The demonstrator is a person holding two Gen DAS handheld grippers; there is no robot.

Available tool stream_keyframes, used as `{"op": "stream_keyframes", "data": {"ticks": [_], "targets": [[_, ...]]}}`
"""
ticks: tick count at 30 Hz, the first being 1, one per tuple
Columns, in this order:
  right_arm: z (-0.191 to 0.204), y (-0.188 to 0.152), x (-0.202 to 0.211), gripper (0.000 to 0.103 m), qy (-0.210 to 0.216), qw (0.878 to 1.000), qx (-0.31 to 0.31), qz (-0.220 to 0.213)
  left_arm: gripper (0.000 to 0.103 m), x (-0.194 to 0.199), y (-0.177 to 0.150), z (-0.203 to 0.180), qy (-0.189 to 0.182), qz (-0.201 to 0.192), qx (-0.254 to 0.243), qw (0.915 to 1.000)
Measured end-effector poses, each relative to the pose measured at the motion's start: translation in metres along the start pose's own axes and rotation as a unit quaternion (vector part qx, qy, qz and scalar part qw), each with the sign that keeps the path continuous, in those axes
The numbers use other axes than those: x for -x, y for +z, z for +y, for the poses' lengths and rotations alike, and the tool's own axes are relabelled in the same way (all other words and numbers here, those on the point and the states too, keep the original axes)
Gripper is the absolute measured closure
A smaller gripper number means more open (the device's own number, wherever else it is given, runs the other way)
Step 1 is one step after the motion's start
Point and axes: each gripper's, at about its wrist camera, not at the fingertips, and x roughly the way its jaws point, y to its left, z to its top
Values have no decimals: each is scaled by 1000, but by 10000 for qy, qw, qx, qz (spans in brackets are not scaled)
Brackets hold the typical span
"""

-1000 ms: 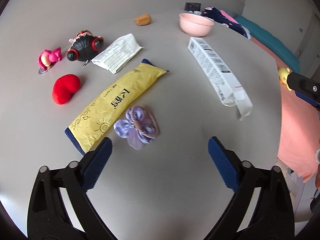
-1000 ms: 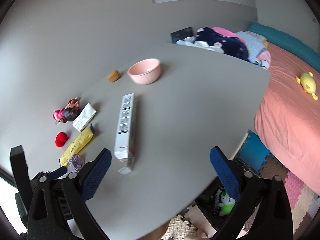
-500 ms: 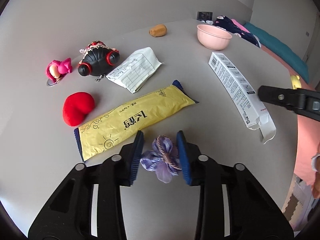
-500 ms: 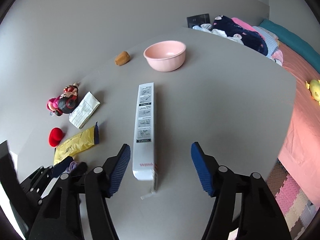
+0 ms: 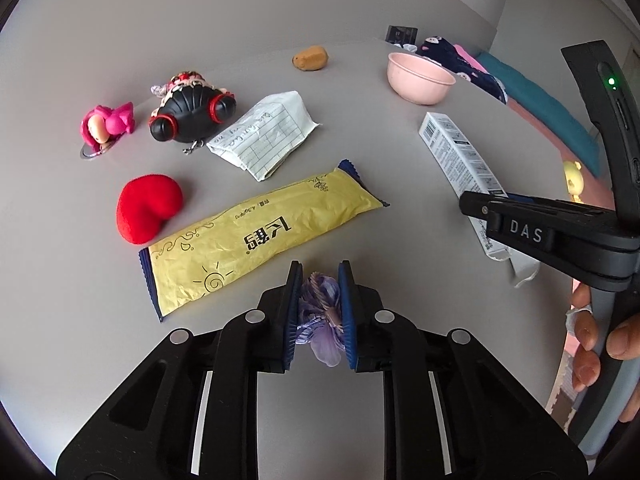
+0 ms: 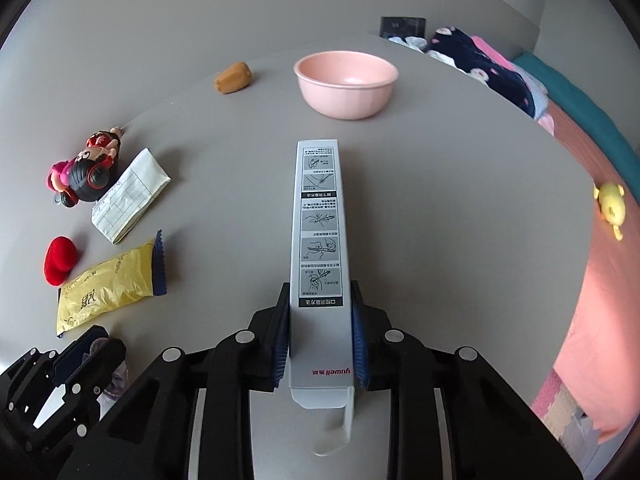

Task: Collect trash
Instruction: 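Grasp the purple scrunchie with the left gripper while the right grasps the white box, then carry both items over the black trash bag and open both grippers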

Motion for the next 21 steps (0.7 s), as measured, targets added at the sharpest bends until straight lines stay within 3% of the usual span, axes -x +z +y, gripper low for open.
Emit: {"op": "stream_keyframes", "data": {"ticks": [9,21], "targets": [[-27,-15,24,75,191,9997,-173,-37,85,5,1,-22,-165,-60,-311,9994],[-79,-39,61,75,384,9974,-544,-257,85,14,-9,-84,-255,-20,-841,9961]]}}
